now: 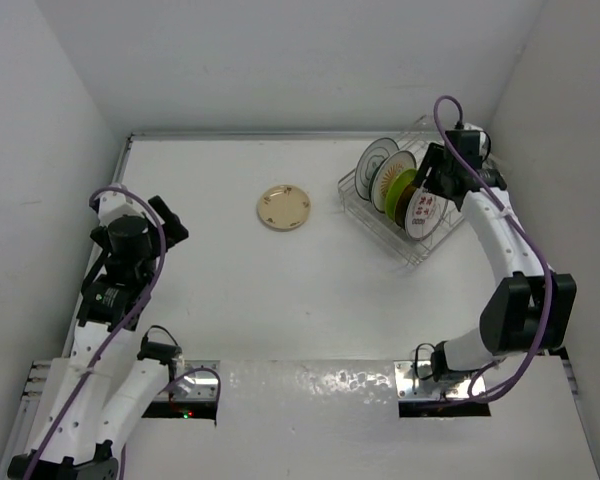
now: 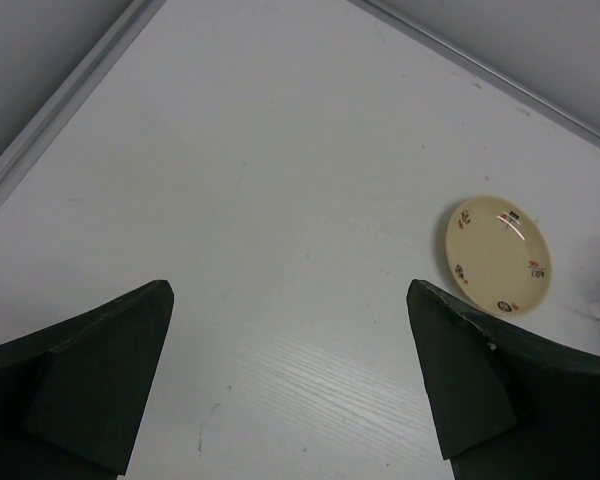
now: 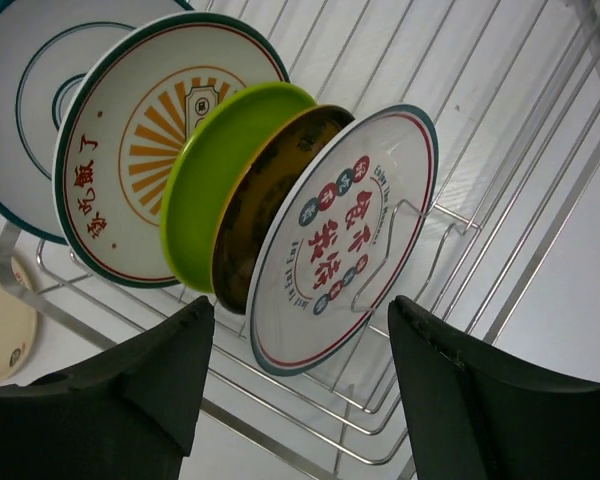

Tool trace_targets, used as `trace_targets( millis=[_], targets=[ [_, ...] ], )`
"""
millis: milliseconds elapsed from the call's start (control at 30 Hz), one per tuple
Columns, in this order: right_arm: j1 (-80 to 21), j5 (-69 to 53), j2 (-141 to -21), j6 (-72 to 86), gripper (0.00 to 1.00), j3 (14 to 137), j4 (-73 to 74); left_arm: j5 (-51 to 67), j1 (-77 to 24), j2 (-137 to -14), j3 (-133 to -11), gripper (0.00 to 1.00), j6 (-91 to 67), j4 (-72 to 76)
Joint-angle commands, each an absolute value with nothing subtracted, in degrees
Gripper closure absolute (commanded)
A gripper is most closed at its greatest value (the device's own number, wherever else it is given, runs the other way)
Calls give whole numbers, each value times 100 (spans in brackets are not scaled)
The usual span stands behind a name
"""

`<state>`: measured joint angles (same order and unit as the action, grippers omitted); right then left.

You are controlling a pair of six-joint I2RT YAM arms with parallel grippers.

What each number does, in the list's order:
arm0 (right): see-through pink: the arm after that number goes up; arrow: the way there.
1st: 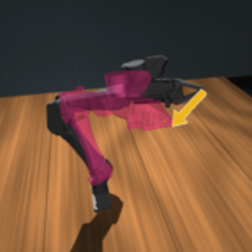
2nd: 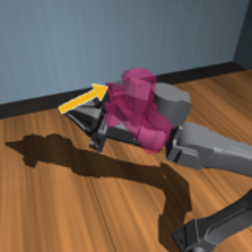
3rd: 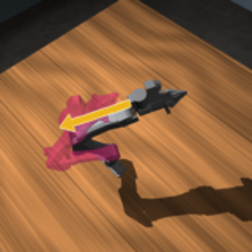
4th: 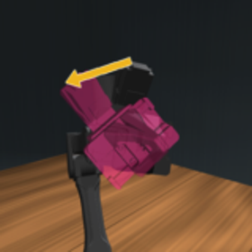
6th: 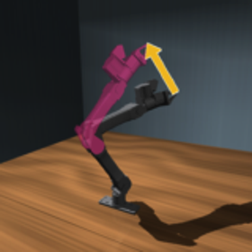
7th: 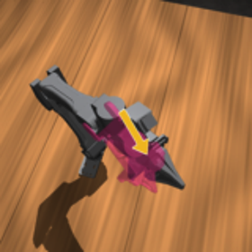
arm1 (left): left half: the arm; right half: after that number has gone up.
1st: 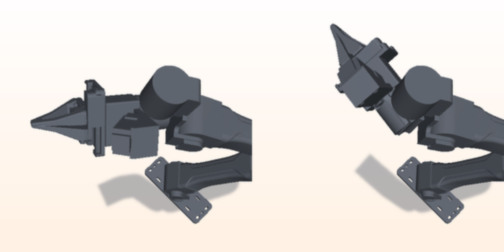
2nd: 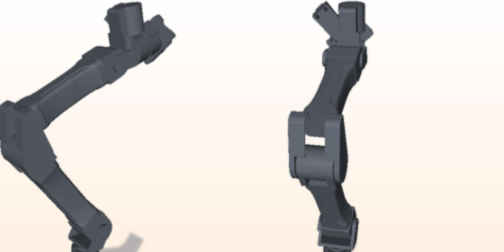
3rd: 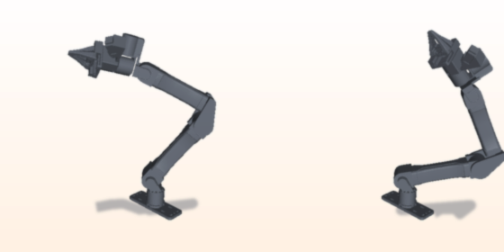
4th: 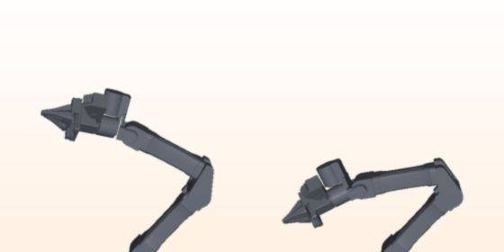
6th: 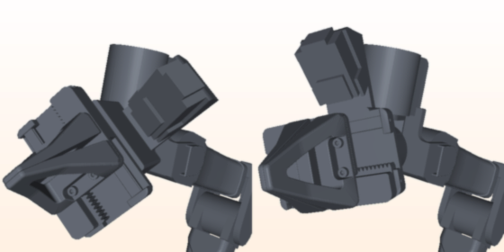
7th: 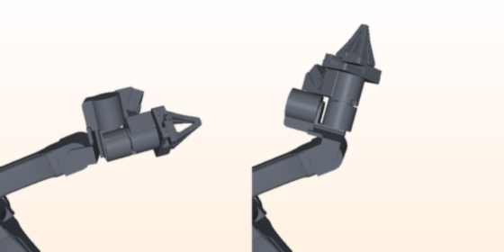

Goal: Unload the plates from the dish rack

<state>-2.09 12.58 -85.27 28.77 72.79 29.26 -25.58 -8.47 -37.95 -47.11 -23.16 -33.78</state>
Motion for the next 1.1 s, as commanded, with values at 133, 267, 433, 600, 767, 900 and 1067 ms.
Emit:
trace_targets(
  millis=[133, 267, 433, 600, 767, 900, 1067],
  targets=[
    [-132, 888, -8981, 3287, 44, 7453, 2268, -2259, -826, -3832, -4658, 0, -2180, -3050],
    [-141, 862, -9237, 3436, 60, 7383, 2110, -2215, -835, -3850, -4658, 0, -2162, -3041],
    [-141, 923, -9325, 3524, 71, 7269, 1942, -2171, -844, -3858, -4658, 0, -2145, -3032],
    [-141, 1151, -9132, 3586, 88, 7128, 1890, -2153, -844, -3850, -4658, 0, -2136, -3024],
    [-141, 1257, -8939, 3691, 96, 7163, 1934, -2127, -844, -3867, -4658, 0, -2127, -3015],
    [-141, 1266, -8790, 3779, 100, 7277, 2021, -2127, -844, -3858, -4658, 0, -2118, -3015],
    [-141, 1239, -8614, 3955, 100, 7505, 2118, -2145, -844, -3858, -4658, 0, -2127, -3023]
  ],
)
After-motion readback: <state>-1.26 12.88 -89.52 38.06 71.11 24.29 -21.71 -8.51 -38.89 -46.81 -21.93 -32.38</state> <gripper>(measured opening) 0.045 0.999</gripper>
